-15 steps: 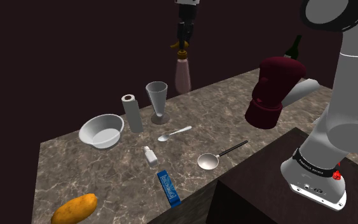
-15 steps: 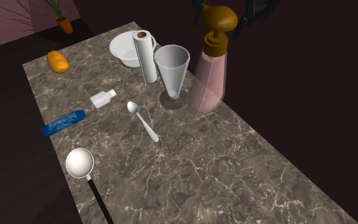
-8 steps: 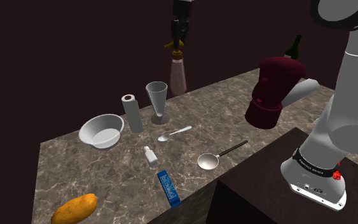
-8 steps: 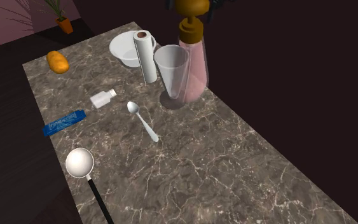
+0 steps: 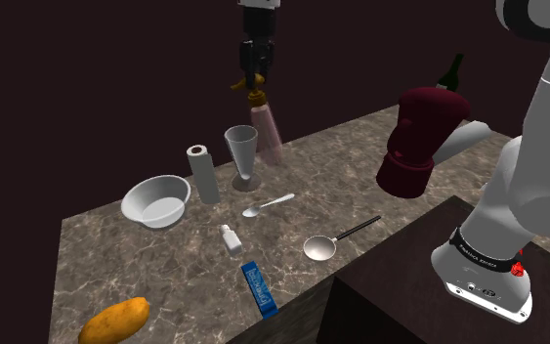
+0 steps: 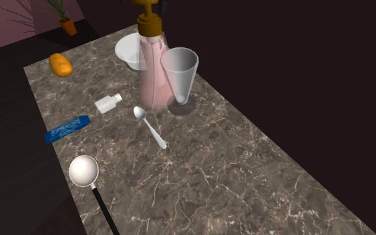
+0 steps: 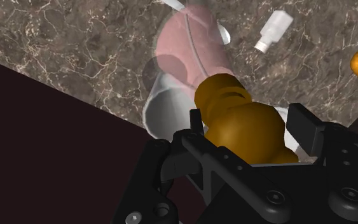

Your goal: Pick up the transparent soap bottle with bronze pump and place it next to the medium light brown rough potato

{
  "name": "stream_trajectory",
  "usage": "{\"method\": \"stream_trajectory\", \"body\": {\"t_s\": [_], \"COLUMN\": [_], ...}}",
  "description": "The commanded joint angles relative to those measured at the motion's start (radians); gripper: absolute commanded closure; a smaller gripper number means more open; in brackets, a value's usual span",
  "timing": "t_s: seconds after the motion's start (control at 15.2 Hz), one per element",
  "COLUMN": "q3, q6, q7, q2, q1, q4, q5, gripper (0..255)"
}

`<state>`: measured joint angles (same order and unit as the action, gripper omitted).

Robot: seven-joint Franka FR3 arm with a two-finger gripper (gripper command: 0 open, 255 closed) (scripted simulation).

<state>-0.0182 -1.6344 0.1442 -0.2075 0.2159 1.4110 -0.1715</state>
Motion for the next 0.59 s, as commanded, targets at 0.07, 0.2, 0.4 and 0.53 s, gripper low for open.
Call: {"method": "stream_trajectory", "body": {"t_s": [0.07,0.2,0.4,0.53], "q3": [0.026,0.044,0.070,0.087], "q6": [-0.012,-0.020,-0.029,-0.033], "q7": [-0.070,-0.114,-0.181,-0.226], "q2": [0.008,0.005,-0.006,-0.019], "q1": [0.043,0.071,0.113,0.141], "q4": [0.008,0.006,-0.007,-0.023], "q5": [0.007,0.012,0.021,0.027], "gripper": [255,255,255,255]}}
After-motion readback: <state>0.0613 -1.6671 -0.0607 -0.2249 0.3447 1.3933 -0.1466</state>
